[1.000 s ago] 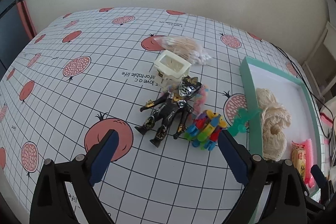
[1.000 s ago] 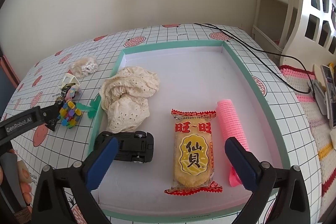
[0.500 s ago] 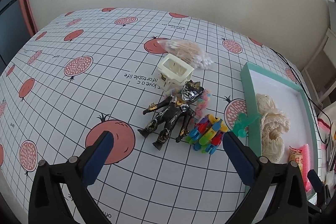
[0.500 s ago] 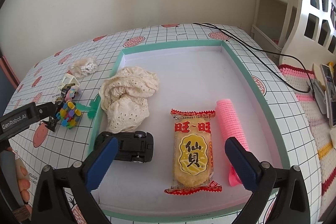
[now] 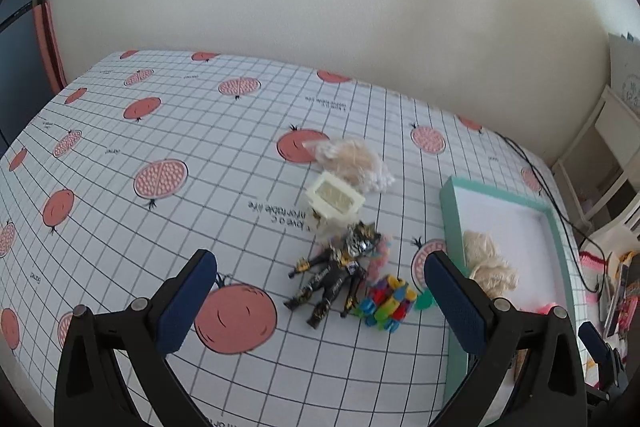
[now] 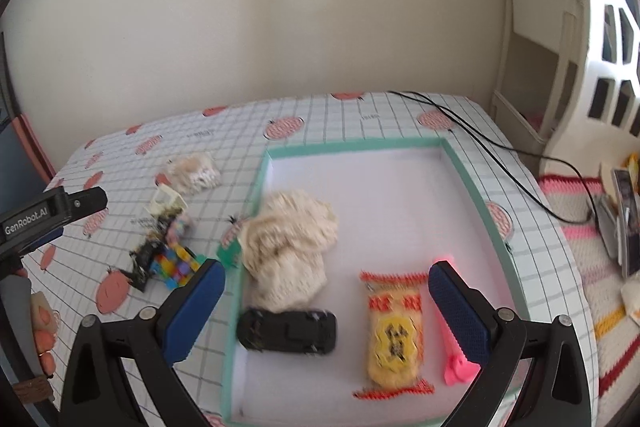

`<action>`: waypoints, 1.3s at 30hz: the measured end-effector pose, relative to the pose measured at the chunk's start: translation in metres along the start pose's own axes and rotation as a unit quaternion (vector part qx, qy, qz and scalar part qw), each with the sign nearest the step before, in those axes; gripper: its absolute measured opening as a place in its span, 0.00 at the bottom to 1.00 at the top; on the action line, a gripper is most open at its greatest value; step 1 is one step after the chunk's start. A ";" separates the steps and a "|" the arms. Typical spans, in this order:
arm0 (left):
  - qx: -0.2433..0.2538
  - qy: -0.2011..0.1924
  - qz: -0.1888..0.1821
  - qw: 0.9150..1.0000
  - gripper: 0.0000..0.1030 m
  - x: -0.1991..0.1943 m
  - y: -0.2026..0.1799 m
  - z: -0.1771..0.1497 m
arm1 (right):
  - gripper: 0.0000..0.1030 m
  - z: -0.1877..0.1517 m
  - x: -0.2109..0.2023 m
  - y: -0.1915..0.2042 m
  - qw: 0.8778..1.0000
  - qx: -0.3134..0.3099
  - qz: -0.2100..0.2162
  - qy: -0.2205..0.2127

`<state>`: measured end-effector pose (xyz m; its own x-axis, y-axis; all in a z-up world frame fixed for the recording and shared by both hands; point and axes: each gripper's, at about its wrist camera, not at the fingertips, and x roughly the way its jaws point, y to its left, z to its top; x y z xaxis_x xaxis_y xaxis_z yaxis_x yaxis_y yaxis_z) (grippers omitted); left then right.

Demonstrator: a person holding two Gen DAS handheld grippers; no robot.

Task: Organize objects
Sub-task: 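Move the left tool toward the black action figure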

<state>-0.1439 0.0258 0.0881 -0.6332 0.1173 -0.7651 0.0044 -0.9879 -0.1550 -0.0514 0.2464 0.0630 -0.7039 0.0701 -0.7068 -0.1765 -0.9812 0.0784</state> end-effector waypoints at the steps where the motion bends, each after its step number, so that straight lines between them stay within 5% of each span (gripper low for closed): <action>1: -0.002 -0.004 -0.002 1.000 1.00 -0.001 0.003 0.003 | 1.00 0.004 0.002 0.004 1.000 -0.002 0.002 0.000; 10: -0.031 -0.010 -0.014 0.999 1.00 0.005 0.040 0.025 | 1.00 0.018 0.022 0.048 0.998 -0.041 0.041 0.004; 20: -0.068 -0.025 0.020 0.997 1.00 0.008 0.093 0.034 | 1.00 0.012 0.037 0.089 0.992 -0.080 0.092 0.013; 39: 0.057 0.059 -0.010 0.997 1.00 0.079 0.016 -0.006 | 0.99 0.010 0.053 0.053 0.997 -0.021 0.070 0.023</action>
<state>-0.1893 0.0198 0.0208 -0.5373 0.1414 -0.8314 -0.0991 -0.9896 -0.1043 -0.1048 0.1994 0.0366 -0.6875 -0.0745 -0.7224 -0.0494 -0.9876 0.1488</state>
